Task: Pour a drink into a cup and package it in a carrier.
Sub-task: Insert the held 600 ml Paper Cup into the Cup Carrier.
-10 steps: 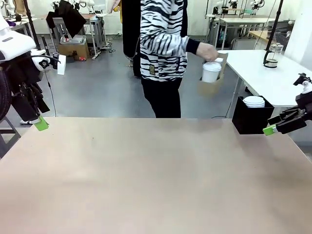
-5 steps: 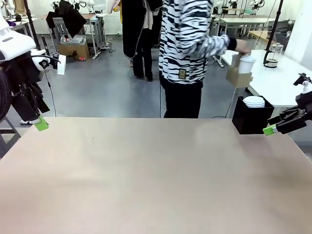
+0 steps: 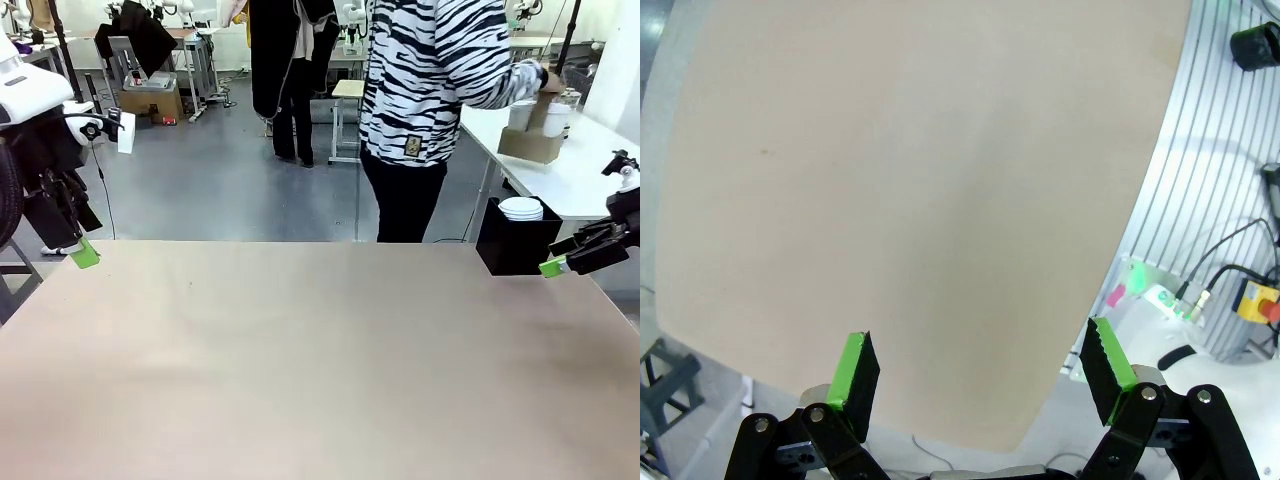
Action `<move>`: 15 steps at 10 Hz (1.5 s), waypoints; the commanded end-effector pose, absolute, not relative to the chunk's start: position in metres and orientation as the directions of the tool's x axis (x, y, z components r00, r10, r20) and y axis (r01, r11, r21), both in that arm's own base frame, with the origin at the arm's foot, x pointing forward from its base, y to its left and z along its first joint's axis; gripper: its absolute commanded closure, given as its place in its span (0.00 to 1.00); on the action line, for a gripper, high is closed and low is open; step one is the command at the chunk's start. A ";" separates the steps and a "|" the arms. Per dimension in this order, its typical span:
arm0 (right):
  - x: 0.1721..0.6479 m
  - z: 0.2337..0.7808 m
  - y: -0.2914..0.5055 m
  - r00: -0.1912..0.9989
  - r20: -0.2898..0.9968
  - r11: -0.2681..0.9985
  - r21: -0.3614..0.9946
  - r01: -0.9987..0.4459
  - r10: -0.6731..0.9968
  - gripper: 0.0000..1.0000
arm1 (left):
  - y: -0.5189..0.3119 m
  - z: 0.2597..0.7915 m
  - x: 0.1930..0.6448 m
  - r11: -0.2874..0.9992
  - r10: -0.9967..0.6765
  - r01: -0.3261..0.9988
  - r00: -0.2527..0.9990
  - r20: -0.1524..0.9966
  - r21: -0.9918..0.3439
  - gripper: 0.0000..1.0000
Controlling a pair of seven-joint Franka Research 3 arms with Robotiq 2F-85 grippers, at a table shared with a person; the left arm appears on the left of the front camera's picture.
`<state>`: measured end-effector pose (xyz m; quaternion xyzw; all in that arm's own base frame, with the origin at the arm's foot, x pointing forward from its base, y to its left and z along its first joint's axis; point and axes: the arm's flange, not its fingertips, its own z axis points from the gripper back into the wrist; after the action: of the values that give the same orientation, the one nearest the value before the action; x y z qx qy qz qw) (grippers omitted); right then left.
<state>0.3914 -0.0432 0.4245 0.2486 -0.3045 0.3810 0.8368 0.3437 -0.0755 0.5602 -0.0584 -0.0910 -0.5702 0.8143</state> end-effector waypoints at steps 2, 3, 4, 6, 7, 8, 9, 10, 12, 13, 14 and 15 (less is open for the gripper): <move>0.396 0.427 -0.044 0.526 0.692 0.591 0.176 -0.787 0.494 0.00 | -0.076 0.561 0.343 0.356 -0.912 0.934 0.347 0.219 0.004 0.00; 0.396 0.427 -0.044 0.526 0.692 0.591 0.176 -0.787 0.494 0.00 | -0.076 0.561 0.343 0.356 -0.912 0.934 0.347 0.219 0.004 0.00; 0.396 0.427 -0.044 0.526 0.692 0.591 0.176 -0.787 0.494 0.00 | -0.076 0.561 0.343 0.356 -0.912 0.934 0.347 0.219 0.004 0.00; 0.396 0.427 -0.044 0.526 0.692 0.591 0.176 -0.787 0.494 0.00 | -0.076 0.561 0.343 0.356 -0.912 0.934 0.347 0.219 0.004 0.00; 0.396 0.427 -0.044 0.526 0.692 0.591 0.176 -0.787 0.494 0.00 | -0.076 0.561 0.343 0.356 -0.912 0.934 0.347 0.219 0.004 0.00; 0.396 0.427 -0.044 0.526 0.692 0.591 0.176 -0.787 0.494 0.00 | -0.076 0.561 0.343 0.356 -0.912 0.934 0.347 0.219 0.004 0.00; 0.396 0.427 -0.044 0.526 0.692 0.591 0.176 -0.787 0.494 0.00 | -0.076 0.561 0.343 0.356 -0.912 0.934 0.347 0.219 0.004 0.00; 0.396 0.427 -0.044 0.526 0.692 0.591 0.176 -0.787 0.494 0.00 | -0.076 0.561 0.343 0.356 -0.912 0.934 0.347 0.219 0.004 0.00; 0.396 0.427 -0.044 0.526 0.692 0.591 0.176 -0.787 0.494 0.00 | -0.076 0.561 0.343 0.356 -0.912 0.934 0.347 0.219 0.004 0.00; 0.396 0.427 -0.044 0.526 0.692 0.591 0.176 -0.787 0.494 0.00 | -0.076 0.561 0.343 0.356 -0.912 0.934 0.347 0.219 0.004 0.00; 0.396 0.427 -0.044 0.526 0.692 0.591 0.176 -0.787 0.494 0.00 | -0.076 0.561 0.343 0.356 -0.912 0.934 0.347 0.219 0.004 0.00; 0.396 0.427 -0.044 0.526 0.692 0.591 0.176 -0.787 0.494 0.00 | -0.076 0.561 0.343 0.356 -0.912 0.934 0.347 0.219 0.004 0.00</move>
<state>0.3914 -0.0432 0.4245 0.2486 -0.3045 0.3810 0.8368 0.3437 -0.0755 0.5602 -0.0584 -0.0910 -0.5702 0.8143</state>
